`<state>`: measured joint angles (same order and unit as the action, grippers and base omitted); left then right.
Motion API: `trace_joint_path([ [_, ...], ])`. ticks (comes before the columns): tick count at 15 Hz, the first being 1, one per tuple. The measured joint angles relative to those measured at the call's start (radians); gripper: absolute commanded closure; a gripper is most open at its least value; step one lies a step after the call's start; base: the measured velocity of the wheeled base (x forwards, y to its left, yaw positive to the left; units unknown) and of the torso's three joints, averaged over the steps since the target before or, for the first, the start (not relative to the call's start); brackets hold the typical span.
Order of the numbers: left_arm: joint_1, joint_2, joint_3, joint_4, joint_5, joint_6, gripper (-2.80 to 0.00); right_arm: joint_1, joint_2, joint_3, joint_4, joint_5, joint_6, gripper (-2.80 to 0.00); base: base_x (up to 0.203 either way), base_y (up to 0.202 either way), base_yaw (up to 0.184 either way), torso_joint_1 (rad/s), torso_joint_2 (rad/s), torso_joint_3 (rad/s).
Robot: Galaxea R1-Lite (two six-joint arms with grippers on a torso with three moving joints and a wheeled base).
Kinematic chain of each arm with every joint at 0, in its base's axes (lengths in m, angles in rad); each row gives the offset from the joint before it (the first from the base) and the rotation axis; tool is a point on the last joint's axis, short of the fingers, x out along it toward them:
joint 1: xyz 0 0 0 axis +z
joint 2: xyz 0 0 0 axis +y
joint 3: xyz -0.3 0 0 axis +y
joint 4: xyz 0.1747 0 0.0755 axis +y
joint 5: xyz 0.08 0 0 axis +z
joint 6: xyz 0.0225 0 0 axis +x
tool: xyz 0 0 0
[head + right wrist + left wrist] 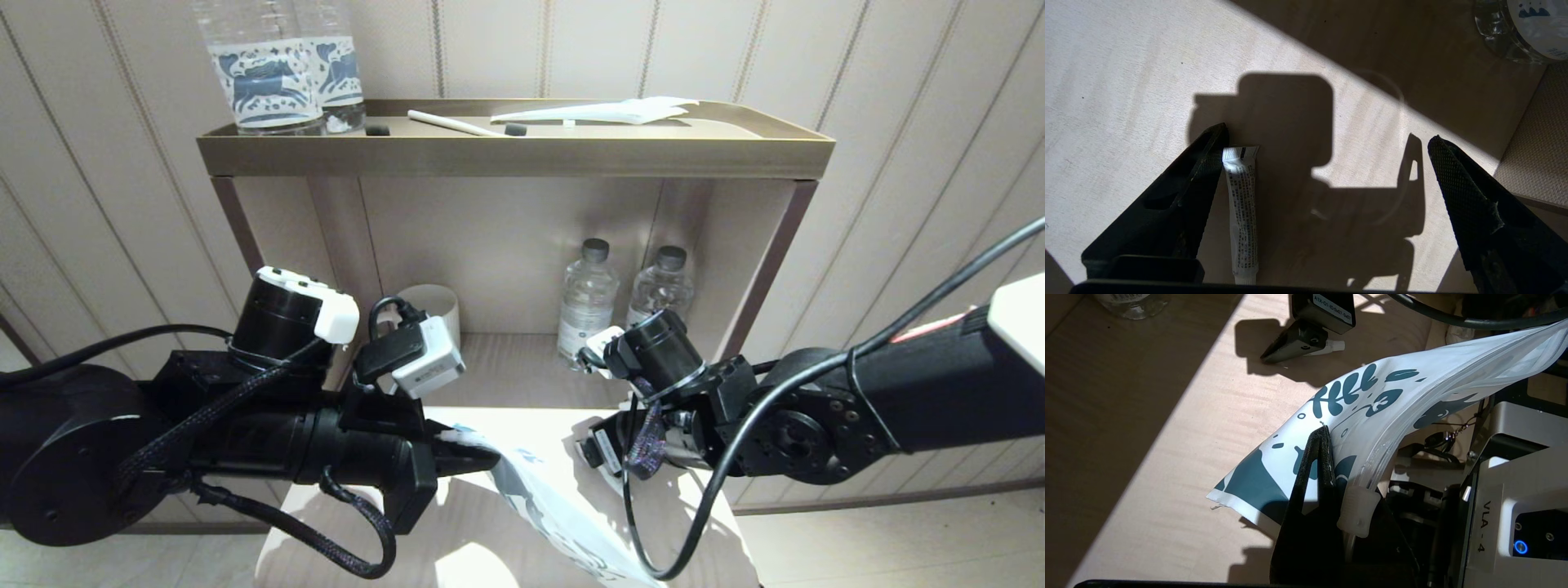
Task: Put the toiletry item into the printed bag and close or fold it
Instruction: Pick up the toothpaste
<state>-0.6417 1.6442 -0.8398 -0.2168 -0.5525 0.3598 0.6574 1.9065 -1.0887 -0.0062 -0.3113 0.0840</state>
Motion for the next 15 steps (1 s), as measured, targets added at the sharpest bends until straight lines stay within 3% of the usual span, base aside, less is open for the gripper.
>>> trace_joint_path([
  [11, -0.001, -0.018, -0.002, -0.003, 0.0, -0.001, 0.0, 0.061, -0.03, 0.081, 0.0, 0.012, 0.022, -2.8, 0.0, 0.0, 0.0, 0.0, 0.0, 0.0],
  [15, -0.001, -0.019, -0.001, -0.003, 0.0, -0.001, 0.0, 0.046, -0.025, 0.108, 0.0, 0.061, 0.051, -2.8, 0.0, 0.0, 0.0, 0.0, 0.0, 0.0],
])
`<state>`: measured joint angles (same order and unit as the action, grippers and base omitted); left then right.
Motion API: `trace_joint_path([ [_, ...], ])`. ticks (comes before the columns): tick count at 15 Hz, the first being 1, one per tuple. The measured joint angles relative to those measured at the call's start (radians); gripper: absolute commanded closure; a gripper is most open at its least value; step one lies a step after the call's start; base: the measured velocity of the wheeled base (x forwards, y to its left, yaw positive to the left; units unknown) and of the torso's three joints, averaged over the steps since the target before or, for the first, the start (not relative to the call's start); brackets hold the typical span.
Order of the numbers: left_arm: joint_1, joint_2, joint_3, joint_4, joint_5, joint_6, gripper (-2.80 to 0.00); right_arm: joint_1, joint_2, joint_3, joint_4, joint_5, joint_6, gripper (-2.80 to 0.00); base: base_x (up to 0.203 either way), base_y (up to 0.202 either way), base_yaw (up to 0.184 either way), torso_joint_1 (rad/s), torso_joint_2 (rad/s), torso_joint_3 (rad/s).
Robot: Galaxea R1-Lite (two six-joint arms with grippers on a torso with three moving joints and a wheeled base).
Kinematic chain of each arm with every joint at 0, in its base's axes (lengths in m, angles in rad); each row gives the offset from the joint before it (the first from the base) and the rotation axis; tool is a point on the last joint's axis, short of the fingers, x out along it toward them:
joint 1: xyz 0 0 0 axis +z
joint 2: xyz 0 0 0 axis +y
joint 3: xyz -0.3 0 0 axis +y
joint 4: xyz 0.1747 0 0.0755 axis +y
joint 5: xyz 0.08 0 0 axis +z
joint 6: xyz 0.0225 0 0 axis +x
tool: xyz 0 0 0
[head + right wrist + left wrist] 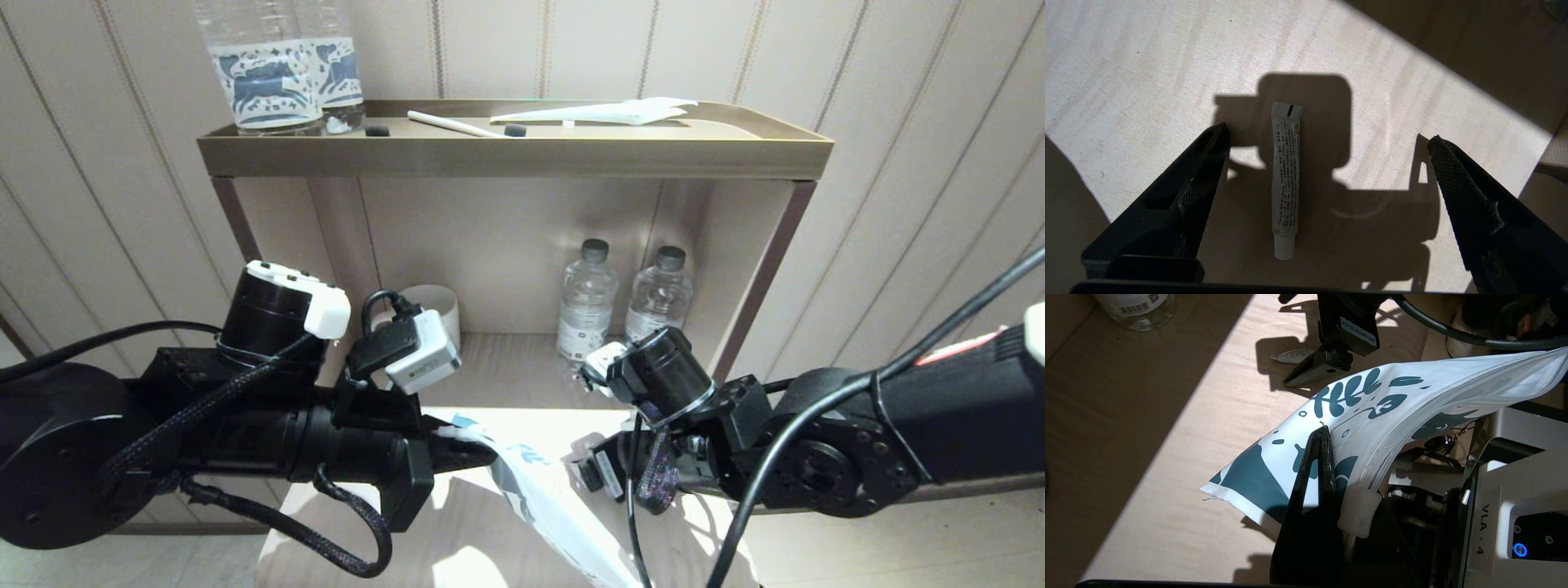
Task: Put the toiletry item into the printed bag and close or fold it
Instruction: Pick up the toothpaste
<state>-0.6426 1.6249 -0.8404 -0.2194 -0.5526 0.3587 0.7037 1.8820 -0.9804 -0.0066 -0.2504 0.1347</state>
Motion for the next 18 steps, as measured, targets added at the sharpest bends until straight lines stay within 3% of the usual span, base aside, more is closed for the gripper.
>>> trace_joint_path([
  [3, 0.0, 0.001, 0.0, 0.0, 0.0, 0.0, 0.0, -0.017, 0.005, 0.013, -0.001, 0.073, 0.04, -2.8, 0.0, 0.0, 0.0, 0.0, 0.0, 0.0],
  [7, 0.0, 0.006, 0.0, 0.0, 0.001, 0.0, 0.0, -0.018, 0.011, 0.056, -0.087, 0.074, 0.039, -2.8, 0.0, 0.0, 0.0, 0.0, 0.0, 0.0],
  [8, 0.0, 0.007, 0.0, 0.001, 0.001, 0.0, 0.0, -0.018, 0.013, 0.071, -0.107, 0.075, 0.039, 0.0, 0.0, 0.0, 0.0, 0.0, 0.0, 0.0],
  [18, 0.0, 0.006, 0.0, 0.0, 0.002, 0.0, 0.0, -0.017, 0.003, 0.126, -0.134, 0.065, 0.031, 0.0, 0.0, 0.0, 0.0, 0.0, 0.0, 0.0],
])
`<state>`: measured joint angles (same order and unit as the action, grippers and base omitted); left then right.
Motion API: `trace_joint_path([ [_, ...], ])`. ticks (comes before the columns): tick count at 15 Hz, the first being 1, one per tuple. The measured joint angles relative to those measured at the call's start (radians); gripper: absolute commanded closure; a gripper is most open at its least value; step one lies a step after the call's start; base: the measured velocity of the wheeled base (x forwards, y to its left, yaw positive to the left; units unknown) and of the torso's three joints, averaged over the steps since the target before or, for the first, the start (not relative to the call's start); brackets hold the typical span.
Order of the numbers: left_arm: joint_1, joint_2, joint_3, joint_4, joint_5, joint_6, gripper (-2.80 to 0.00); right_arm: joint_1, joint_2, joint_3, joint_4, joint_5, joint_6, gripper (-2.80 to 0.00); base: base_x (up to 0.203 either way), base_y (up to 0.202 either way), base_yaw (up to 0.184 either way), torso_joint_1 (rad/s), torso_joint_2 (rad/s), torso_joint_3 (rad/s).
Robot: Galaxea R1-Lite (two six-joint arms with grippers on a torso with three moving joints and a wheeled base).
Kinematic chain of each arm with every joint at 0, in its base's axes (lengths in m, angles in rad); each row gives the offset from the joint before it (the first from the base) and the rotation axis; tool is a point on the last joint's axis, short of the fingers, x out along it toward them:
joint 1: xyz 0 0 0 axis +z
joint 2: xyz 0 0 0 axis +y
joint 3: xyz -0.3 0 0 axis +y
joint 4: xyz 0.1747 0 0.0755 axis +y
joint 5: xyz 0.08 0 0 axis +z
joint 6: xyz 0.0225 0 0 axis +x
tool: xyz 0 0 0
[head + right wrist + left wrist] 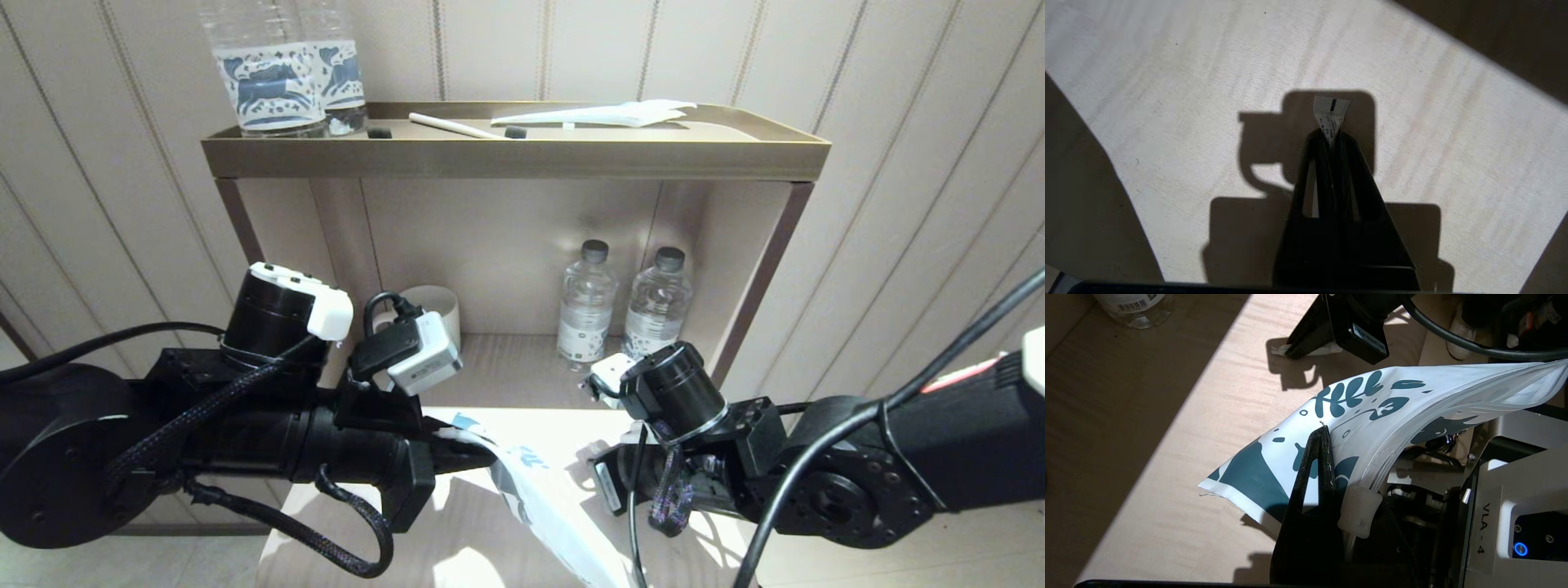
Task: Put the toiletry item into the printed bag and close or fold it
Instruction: Pick up the toothpaste
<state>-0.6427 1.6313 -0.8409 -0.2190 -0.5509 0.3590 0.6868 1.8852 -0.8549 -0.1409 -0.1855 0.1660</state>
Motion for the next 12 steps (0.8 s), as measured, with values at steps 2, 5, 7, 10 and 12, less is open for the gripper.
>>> trace_joint_path([
  [2, 0.0, 0.0, 0.0, 0.0, 0.001, 0.001, 0.0, 0.0, -0.021, 0.0, 0.003, -0.001, 0.004, 0.0, 0.0, 0.0, 0.0, 0.0, 0.0, 0.0],
  [5, 0.0, 0.0, 0.001, 0.0, 0.001, 0.001, 0.0, -0.003, -0.064, -0.003, 0.007, -0.003, 0.005, 0.0, 0.0, 0.0, 0.0, 0.0, 0.0, 0.0],
  [7, 0.0, 0.001, 0.001, 0.0, 0.002, 0.001, 0.0, -0.003, -0.096, -0.004, 0.011, -0.02, 0.005, 0.0, 0.0, 0.0, 0.0, 0.0, 0.0, 0.0],
  [10, 0.0, 0.01, -0.003, 0.0, 0.002, 0.001, 0.0, 0.0, -0.16, -0.016, 0.006, -0.031, 0.0, 0.0, 0.0, 0.0, 0.0, 0.0, 0.0, 0.0],
  [12, 0.001, 0.021, -0.009, -0.001, 0.015, 0.0, 0.0, 0.001, -0.199, -0.038, 0.008, -0.031, -0.003, 0.0, 0.0, 0.0, 0.0, 0.0, 0.0, 0.0],
])
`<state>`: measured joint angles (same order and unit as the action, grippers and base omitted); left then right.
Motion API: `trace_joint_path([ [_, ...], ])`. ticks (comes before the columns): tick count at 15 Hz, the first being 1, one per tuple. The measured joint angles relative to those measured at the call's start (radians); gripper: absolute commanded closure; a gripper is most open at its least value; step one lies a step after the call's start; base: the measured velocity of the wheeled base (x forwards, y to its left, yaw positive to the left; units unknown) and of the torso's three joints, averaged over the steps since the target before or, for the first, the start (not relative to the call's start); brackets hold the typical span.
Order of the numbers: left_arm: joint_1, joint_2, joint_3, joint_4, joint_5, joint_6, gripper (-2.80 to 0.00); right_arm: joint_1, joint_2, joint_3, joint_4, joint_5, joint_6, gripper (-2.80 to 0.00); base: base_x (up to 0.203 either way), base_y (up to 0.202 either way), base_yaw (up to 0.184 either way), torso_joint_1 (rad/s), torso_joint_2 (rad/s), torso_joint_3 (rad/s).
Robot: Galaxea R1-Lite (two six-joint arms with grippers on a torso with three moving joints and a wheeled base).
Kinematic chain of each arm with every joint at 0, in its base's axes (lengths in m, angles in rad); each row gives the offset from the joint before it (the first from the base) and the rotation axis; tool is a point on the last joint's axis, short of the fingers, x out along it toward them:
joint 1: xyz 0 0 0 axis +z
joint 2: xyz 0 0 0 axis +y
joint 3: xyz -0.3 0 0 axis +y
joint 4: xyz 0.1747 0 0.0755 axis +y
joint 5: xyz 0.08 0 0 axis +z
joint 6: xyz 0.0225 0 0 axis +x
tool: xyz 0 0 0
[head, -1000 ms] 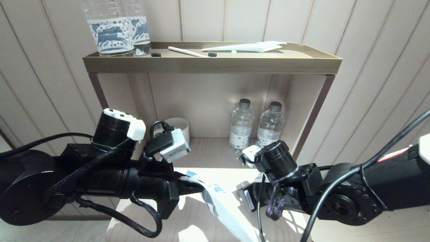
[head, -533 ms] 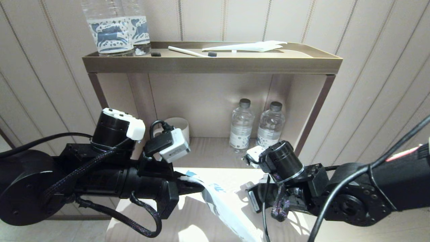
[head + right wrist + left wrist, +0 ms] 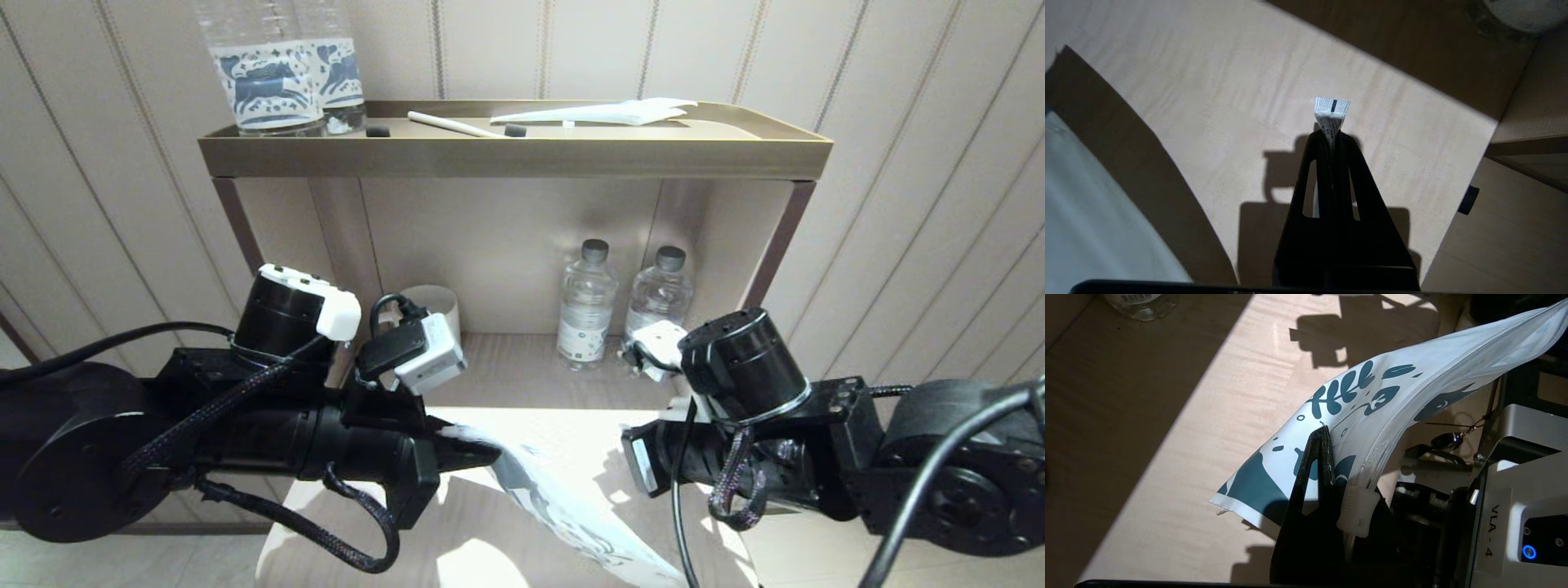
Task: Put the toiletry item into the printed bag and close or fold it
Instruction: Pick up the toothpaste, then place the toothpaste in the storage bag
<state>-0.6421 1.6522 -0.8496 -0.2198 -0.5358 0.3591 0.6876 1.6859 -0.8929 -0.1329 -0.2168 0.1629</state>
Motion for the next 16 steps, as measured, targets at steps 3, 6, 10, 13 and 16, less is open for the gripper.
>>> trace_joint_path([
  [3, 0.0, 0.024, 0.001, -0.045, 0.025, -0.001, 0.0, 0.001, -0.04, -0.026, 0.003, -0.001, -0.003, 0.0, 0.0, 0.0, 0.0, 0.0, 0.0, 0.0],
  [6, 0.0, 0.053, 0.011, -0.112, 0.026, -0.002, 0.0, 0.013, -0.079, -0.051, 0.005, -0.001, -0.005, 0.0, 0.0, 0.0, 0.0, 0.0, 0.0, 0.0],
  [10, -0.001, 0.074, 0.007, -0.114, 0.052, -0.008, 0.0, 0.087, -0.127, -0.123, 0.066, 0.0, -0.007, 0.0, 0.0, 0.0, 0.0, 0.0, 0.0, 0.0],
  [13, -0.001, 0.082, 0.001, -0.114, 0.054, -0.011, 0.0, 0.16, -0.137, -0.176, 0.099, 0.0, -0.007, 0.0, 0.0, 0.0, 0.0, 0.0, 0.0, 0.0],
  [16, 0.0, 0.085, -0.001, -0.114, 0.053, -0.011, 0.0, 0.195, -0.127, -0.2, 0.103, 0.0, -0.007, 0.0, 0.0, 0.0, 0.0, 0.0, 0.0, 0.0],
])
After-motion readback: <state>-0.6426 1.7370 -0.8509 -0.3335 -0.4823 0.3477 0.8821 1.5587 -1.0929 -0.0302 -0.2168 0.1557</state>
